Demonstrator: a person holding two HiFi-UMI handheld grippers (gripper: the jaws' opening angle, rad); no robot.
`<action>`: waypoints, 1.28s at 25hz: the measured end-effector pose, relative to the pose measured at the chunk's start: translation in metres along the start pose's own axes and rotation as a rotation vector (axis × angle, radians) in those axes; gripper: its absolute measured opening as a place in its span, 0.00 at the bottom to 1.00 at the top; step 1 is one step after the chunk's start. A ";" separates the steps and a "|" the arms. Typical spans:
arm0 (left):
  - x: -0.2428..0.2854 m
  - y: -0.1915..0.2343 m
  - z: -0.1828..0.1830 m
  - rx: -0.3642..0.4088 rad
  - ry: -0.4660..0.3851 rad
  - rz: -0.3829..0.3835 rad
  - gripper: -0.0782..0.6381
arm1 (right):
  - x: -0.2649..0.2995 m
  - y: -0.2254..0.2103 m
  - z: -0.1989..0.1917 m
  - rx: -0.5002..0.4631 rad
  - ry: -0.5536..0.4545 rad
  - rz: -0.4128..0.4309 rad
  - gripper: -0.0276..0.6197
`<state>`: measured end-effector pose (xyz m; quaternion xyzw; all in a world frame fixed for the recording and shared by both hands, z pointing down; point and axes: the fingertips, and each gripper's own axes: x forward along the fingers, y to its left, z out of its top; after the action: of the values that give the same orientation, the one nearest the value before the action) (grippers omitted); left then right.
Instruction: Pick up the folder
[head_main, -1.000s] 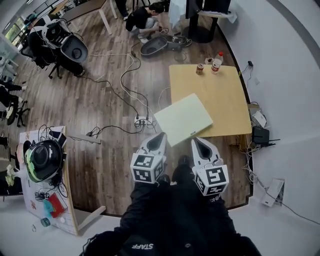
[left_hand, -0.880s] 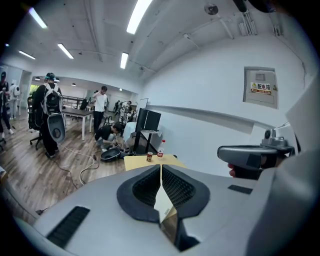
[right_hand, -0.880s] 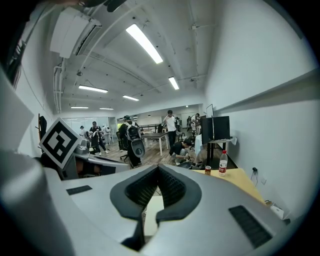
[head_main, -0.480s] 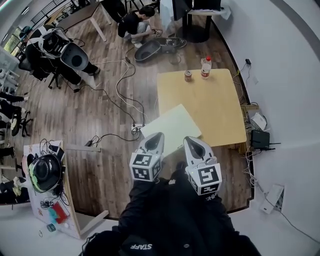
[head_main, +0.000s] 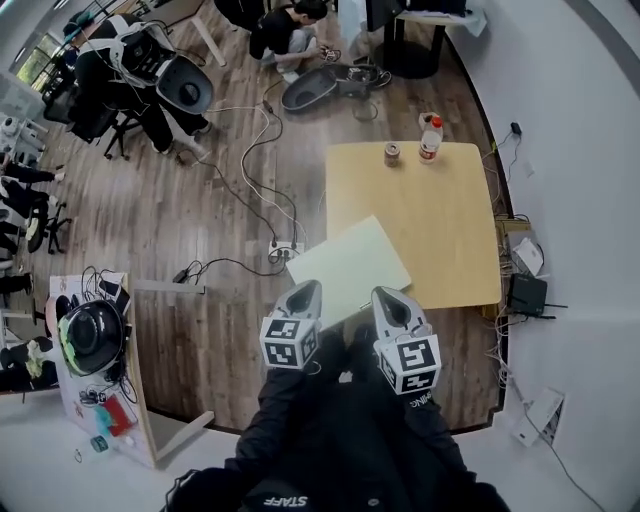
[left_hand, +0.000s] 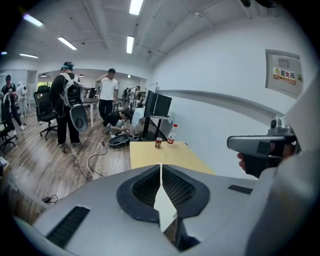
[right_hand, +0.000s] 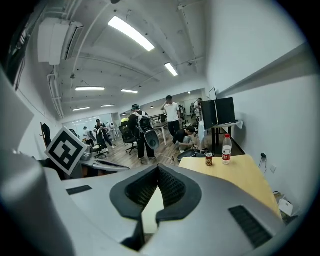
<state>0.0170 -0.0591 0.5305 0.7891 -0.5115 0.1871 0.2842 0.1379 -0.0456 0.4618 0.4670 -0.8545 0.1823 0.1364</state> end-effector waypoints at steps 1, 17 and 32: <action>0.001 0.006 -0.005 -0.012 0.008 0.002 0.16 | 0.005 -0.001 -0.005 0.005 0.019 -0.010 0.07; 0.062 0.130 -0.079 -0.174 0.132 0.060 0.16 | 0.115 -0.024 -0.085 0.091 0.245 -0.055 0.07; 0.129 0.185 -0.156 -0.534 0.215 -0.094 0.53 | 0.164 -0.001 -0.118 0.123 0.352 0.008 0.07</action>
<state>-0.1005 -0.1083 0.7737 0.6849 -0.4723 0.1152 0.5427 0.0599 -0.1172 0.6346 0.4321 -0.8064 0.3136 0.2543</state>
